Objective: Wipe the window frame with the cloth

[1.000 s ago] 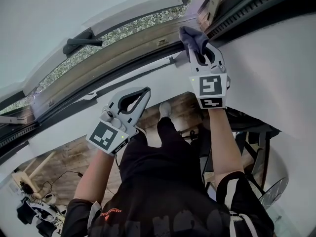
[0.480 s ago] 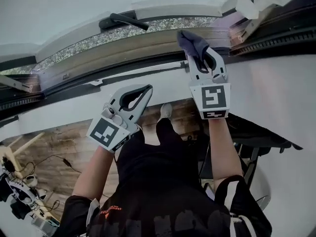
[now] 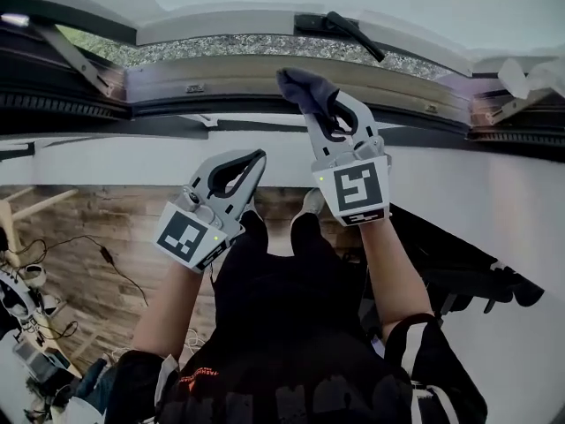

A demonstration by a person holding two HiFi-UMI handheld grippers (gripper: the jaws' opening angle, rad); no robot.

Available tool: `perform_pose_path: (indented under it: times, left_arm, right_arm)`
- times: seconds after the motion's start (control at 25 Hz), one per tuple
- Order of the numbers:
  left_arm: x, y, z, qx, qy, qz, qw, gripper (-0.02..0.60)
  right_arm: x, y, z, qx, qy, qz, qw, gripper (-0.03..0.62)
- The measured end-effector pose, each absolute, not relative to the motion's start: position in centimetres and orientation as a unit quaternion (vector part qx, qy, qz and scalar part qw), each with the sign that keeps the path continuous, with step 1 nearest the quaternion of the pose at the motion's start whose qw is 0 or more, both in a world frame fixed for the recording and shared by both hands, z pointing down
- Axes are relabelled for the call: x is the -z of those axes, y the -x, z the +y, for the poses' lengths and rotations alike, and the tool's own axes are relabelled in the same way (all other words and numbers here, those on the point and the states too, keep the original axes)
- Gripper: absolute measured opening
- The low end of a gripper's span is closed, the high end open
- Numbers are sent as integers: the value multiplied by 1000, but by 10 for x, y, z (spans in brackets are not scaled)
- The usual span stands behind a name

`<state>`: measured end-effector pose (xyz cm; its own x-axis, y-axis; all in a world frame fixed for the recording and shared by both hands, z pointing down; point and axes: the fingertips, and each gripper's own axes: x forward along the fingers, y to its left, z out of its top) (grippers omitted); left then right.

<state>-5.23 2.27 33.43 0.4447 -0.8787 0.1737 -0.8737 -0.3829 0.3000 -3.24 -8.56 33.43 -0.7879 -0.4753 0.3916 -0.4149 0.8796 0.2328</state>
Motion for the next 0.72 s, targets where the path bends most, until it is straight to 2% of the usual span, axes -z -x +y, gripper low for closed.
perform_pose_path:
  times: [0.32, 0.72]
  left_arm:
    - [-343, 144, 76, 22, -787, -595, 160, 20]
    - [-361, 220, 130, 30, -744, -644, 173, 20]
  right_arm:
    - [-350, 145, -6, 73, -131, -962, 226, 61]
    - [-382, 243, 59, 82, -43, -966, 242, 61]
